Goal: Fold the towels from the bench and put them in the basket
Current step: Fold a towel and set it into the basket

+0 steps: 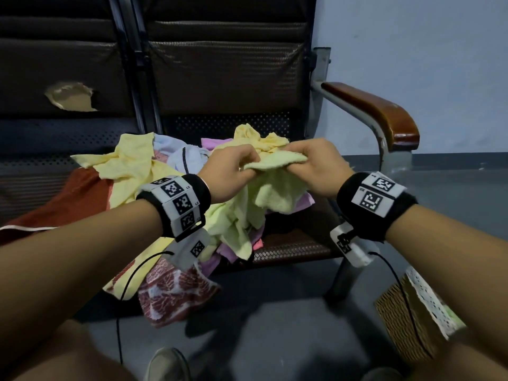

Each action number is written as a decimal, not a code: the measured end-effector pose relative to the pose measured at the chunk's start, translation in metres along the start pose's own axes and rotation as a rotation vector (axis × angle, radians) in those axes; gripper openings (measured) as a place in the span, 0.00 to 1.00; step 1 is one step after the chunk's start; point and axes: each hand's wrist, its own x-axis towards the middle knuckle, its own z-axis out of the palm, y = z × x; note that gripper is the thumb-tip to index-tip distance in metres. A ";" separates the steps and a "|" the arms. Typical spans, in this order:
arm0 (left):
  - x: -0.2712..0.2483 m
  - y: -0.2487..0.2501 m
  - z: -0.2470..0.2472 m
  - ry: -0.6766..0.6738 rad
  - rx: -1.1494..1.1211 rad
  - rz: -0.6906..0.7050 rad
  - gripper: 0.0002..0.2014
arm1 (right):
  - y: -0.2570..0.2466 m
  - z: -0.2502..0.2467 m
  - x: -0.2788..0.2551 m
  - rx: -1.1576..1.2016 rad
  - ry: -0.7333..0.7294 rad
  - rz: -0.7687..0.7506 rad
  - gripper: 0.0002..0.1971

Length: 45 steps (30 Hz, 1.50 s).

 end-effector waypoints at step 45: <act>0.038 0.017 -0.056 0.366 -0.070 -0.238 0.13 | 0.001 -0.018 -0.018 -0.361 -0.285 -0.036 0.22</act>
